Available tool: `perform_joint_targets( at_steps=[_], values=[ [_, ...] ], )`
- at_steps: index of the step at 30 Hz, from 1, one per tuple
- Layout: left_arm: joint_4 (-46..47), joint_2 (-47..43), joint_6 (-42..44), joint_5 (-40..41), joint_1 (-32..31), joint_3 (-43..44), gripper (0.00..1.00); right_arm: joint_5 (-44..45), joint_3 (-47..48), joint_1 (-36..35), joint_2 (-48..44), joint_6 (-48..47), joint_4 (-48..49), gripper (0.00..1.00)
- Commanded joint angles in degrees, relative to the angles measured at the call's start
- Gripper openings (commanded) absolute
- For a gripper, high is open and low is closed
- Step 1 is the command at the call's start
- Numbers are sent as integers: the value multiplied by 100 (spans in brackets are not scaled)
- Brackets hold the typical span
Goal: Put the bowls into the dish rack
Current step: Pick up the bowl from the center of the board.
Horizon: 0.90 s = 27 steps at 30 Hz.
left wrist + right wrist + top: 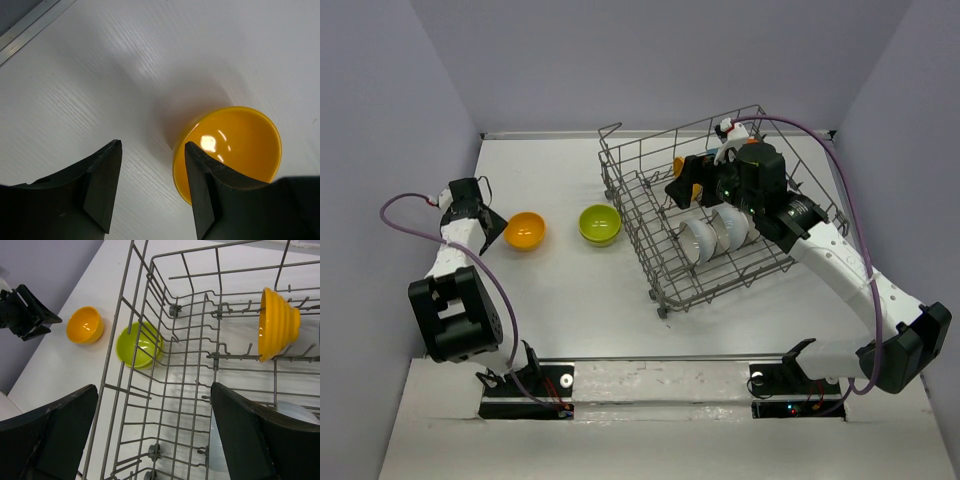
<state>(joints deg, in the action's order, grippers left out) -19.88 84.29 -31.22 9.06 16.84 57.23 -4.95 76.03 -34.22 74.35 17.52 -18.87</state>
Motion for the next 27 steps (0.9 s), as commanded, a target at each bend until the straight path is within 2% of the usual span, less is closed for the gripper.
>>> perform_joint_targets(
  at_steps=[1, 15, 27],
  values=[
    [98, 0, 266, 123, -84, 280, 62, 3, 88, -41, -166, -91, 103, 100],
    [46, 430, 477, 421, -585, 561, 62, 29, 61, -41, -149, -91, 112, 100],
    [-25, 641, 389, 826, -612, 552, 59, -6, 44, -41, -122, -91, 103, 100]
  ],
)
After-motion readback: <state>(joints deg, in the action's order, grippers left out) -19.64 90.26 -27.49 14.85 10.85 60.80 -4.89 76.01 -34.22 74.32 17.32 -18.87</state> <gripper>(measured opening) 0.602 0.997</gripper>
